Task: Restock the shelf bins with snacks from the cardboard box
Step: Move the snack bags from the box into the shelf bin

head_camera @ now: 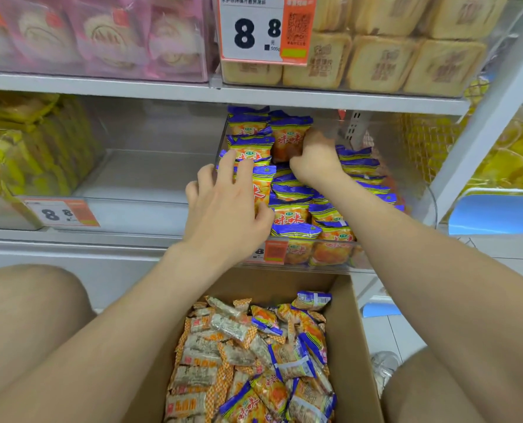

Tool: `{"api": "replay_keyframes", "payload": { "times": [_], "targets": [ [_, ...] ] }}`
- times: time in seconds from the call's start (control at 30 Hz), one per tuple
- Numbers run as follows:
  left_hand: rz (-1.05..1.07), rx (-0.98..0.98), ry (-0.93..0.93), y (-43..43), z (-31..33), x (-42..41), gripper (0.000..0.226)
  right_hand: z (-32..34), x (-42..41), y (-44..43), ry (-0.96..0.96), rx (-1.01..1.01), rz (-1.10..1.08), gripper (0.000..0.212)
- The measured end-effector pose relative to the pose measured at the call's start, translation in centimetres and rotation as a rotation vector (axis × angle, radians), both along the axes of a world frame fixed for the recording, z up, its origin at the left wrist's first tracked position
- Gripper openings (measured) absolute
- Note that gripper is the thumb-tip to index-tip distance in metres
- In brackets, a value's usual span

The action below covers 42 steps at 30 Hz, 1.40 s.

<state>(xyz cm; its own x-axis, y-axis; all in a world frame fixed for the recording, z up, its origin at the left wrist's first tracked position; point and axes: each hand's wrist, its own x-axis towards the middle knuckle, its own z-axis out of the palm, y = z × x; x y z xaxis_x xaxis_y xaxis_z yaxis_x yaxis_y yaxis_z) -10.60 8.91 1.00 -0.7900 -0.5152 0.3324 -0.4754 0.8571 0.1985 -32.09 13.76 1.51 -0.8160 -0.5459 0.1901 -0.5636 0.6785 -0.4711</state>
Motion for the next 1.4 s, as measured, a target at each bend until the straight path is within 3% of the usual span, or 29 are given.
{"api": "replay_keyframes", "payload": {
  "times": [0.2,0.4,0.57,0.67,0.73,0.83,0.93,0.97,1.03,1.17,1.23,1.3,1.4],
  "targets": [
    [0.002,-0.008,-0.012,0.2,0.1,0.1,0.07,0.4,1.2,-0.2,0.01,0.071,-0.082,0.037],
    [-0.03,0.023,0.01,-0.1,-0.2,0.4,0.067,0.7,0.0,0.5,-0.055,0.073,-0.026,0.015],
    [-0.071,0.052,0.046,-0.4,-0.1,0.6,0.073,0.2,-0.3,1.0,-0.001,0.132,-0.074,0.047],
    [-0.089,-0.011,0.092,-0.1,0.2,1.5,0.072,1.0,1.1,2.3,0.098,0.114,-0.143,0.052],
    [-0.102,-0.142,0.157,0.4,0.8,2.2,0.06,1.8,2.6,3.8,0.11,0.031,-0.116,0.037],
    [-0.127,-0.315,0.287,1.9,1.8,3.1,0.029,2.8,6.6,6.8,0.075,-0.194,0.113,0.016],
    [-0.201,-0.079,0.332,4.0,1.4,4.0,0.012,3.2,11.5,10.0,0.101,-0.162,0.33,0.016],
    [-0.195,0.083,0.275,4.5,0.9,4.3,0.014,3.2,12.8,10.8,0.094,-0.096,0.377,0.016],
    [-0.198,0.3,-0.014,4.9,-1.0,4.7,0.026,2.7,14.7,12.1,0.054,0.086,0.466,0.017],
    [-0.328,0.355,-0.744,4.1,-5.9,4.7,0.028,-0.2,16.2,13.9,0.1,0.473,0.599,0.013],
    [-0.404,0.341,-0.978,3.8,-8.9,4.3,0.032,-1.5,16.2,14.4,0.123,0.64,0.639,0.015],
    [-0.454,0.314,-1.096,4.1,-11.8,3.7,0.033,-2.6,15.6,14.6,0.113,0.778,0.635,0.013],
    [-0.476,0.325,-1.005,5.0,-15.8,2.3,0.044,-3.7,14.3,14.6,0.072,0.932,0.605,0.019]
  ]
}}
